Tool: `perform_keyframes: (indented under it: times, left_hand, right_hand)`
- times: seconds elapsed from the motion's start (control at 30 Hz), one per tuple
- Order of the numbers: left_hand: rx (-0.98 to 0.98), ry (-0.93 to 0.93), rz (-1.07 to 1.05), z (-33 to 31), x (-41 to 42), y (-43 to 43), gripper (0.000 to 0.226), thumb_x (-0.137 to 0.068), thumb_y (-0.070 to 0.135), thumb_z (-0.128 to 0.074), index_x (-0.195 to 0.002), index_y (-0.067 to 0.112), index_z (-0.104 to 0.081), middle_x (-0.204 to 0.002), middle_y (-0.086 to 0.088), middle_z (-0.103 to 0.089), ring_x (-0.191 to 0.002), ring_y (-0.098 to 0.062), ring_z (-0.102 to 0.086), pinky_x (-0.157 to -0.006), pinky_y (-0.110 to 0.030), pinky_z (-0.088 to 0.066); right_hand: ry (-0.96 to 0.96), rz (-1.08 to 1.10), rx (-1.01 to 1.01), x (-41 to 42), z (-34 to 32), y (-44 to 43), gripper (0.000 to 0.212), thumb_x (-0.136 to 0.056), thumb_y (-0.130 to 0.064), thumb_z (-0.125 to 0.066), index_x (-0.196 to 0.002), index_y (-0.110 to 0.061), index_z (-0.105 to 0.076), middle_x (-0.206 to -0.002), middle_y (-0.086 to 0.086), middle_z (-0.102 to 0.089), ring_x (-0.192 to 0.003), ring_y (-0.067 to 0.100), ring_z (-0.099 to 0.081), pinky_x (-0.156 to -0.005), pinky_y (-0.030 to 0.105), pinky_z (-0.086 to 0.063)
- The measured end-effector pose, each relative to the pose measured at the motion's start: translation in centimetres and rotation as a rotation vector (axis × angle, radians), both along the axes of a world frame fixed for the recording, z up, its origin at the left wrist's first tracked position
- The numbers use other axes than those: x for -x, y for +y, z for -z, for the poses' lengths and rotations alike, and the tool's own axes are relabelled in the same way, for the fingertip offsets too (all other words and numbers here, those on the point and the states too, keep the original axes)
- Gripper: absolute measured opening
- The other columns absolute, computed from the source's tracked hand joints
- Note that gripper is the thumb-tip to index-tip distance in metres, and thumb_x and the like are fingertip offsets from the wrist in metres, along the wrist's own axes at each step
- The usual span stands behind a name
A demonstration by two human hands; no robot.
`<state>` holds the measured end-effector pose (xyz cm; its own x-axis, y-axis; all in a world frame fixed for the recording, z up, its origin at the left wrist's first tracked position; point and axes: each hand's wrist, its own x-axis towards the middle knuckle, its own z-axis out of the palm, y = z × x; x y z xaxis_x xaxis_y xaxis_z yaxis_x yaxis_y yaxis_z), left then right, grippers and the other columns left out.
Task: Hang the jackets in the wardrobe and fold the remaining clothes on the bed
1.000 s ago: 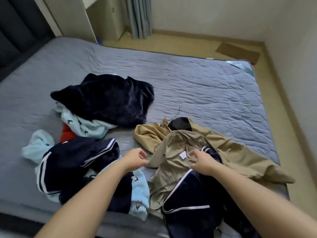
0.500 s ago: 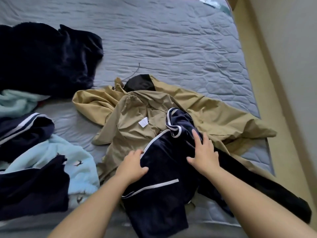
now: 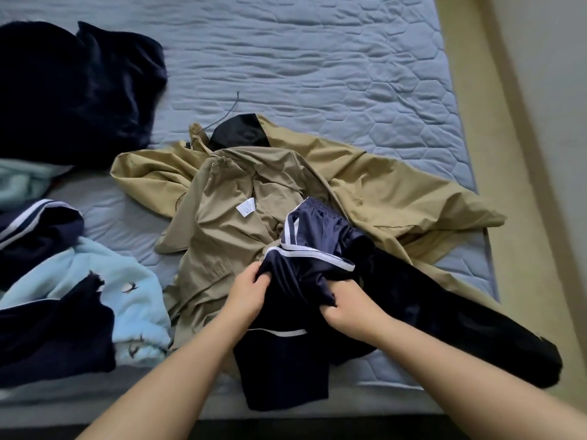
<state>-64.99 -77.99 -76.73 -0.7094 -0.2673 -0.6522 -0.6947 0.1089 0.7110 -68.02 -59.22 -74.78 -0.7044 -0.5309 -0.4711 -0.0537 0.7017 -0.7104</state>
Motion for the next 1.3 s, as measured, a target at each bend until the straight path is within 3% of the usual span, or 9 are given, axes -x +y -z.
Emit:
perform_keyframes:
  times: [0.1, 0.2, 0.4, 0.57, 0.67, 0.77, 0.93, 1.1, 1.3]
  left_hand:
    - [-0.530, -0.139, -0.153, -4.2, 1.3, 1.5, 0.024, -0.096, 0.030, -0.050, -0.111, 0.014, -0.060, -0.102, -0.010, -0.069, -0.090, -0.022, -0.065, -0.085, -0.037, -0.052]
    - [-0.365, -0.075, -0.067, -8.1, 2.7, 2.2, 0.014, -0.097, 0.010, -0.046, -0.106, 0.016, -0.055, -0.084, -0.002, -0.063, -0.068, -0.012, -0.062, -0.058, -0.025, -0.052]
    - [-0.262, 0.082, -0.200, -14.7, 3.1, 0.1, 0.035, -0.064, -0.013, -0.042, -0.081, 0.013, -0.058, -0.074, -0.009, -0.054, -0.073, -0.021, -0.051, -0.069, -0.027, -0.040]
    - [-0.464, 0.190, -0.198, -22.4, 1.2, -3.1, 0.026, -0.054, -0.006, -0.037, -0.063, 0.011, -0.054, -0.052, -0.001, -0.051, -0.051, -0.017, -0.047, -0.048, -0.021, -0.040]
    - [-0.497, 0.291, -0.292, -27.1, 0.7, -5.6, 0.018, -0.050, -0.001, -0.037, -0.063, 0.011, -0.036, -0.051, -0.004, -0.038, -0.045, -0.013, -0.033, -0.045, -0.022, -0.028]
    - [-0.439, 0.418, -0.356, -30.2, 0.3, -8.3, 0.015, -0.052, -0.001, -0.034, -0.058, 0.012, -0.031, -0.054, -0.005, -0.030, -0.051, -0.012, -0.022, -0.050, -0.024, -0.021]
    - [-0.463, 0.425, -0.475, -32.8, -2.7, -13.0, 0.017, -0.059, -0.003, -0.039, -0.055, 0.013, -0.045, -0.052, 0.002, -0.041, -0.045, -0.010, -0.041, -0.047, -0.018, -0.037]
    - [-0.100, 0.458, -0.363, -34.2, -5.5, -18.0, 0.031, -0.092, 0.004, -0.047, -0.120, 0.018, -0.046, -0.095, 0.002, -0.061, -0.091, -0.014, -0.060, -0.071, -0.020, -0.049]
    - [0.514, 0.620, -0.282, -41.1, -8.8, -29.2, 0.080, -0.072, 0.016, -0.079, -0.135, 0.032, -0.033, -0.118, 0.010, -0.061, -0.112, -0.005, -0.057, -0.091, -0.013, -0.044]
  right_hand:
    - [0.191, -0.168, 0.121, 0.4, -4.5, -1.1, 0.017, -0.068, -0.008, -0.052, -0.058, -0.016, -0.040, -0.057, 0.008, -0.050, -0.060, 0.022, -0.045, -0.059, 0.025, -0.026]
    - [0.322, -0.423, 0.166, 0.7, -8.6, -2.2, 0.019, -0.070, -0.007, -0.059, -0.063, -0.015, -0.044, -0.064, 0.013, -0.055, -0.059, 0.023, -0.041, -0.056, 0.027, -0.024]
    - [0.309, -0.274, 0.099, 2.0, -10.2, 1.8, 0.025, -0.078, -0.028, -0.067, -0.100, -0.016, -0.062, -0.100, 0.001, -0.058, -0.095, 0.019, -0.055, -0.084, 0.039, -0.046]
    - [0.166, 0.055, -0.276, 3.4, -10.2, 3.8, 0.106, -0.067, -0.046, -0.075, -0.149, -0.035, -0.010, -0.154, -0.003, -0.014, -0.143, 0.021, -0.016, -0.110, 0.057, -0.025]
    - [0.039, -0.103, -0.462, 3.1, -10.3, 1.9, 0.097, -0.070, -0.047, -0.073, -0.147, -0.040, -0.014, -0.157, -0.003, -0.007, -0.145, 0.027, -0.007, -0.108, 0.062, -0.019]
    - [-0.166, 0.055, -0.196, 1.8, -11.6, -2.7, 0.038, -0.091, -0.015, -0.055, -0.128, -0.013, -0.054, -0.136, 0.015, -0.050, -0.127, 0.034, -0.046, -0.100, 0.042, -0.041]
    - [-0.717, 0.860, 0.535, -0.2, -17.9, -11.9, 0.027, -0.100, -0.012, -0.033, -0.119, -0.009, -0.052, -0.118, 0.006, -0.060, -0.089, 0.030, -0.063, -0.076, 0.031, -0.052]
    - [-0.997, 0.632, 1.028, -1.0, -29.1, -23.7, 0.035, -0.093, -0.035, -0.044, -0.110, -0.010, -0.063, -0.108, 0.011, -0.066, -0.106, 0.023, -0.062, -0.101, 0.037, -0.047]
    - [-0.955, 0.341, 0.964, -3.1, -39.1, -37.9, 0.047, -0.095, -0.049, -0.039, -0.101, -0.013, -0.069, -0.094, 0.008, -0.074, -0.084, 0.023, -0.071, -0.071, 0.032, -0.058]
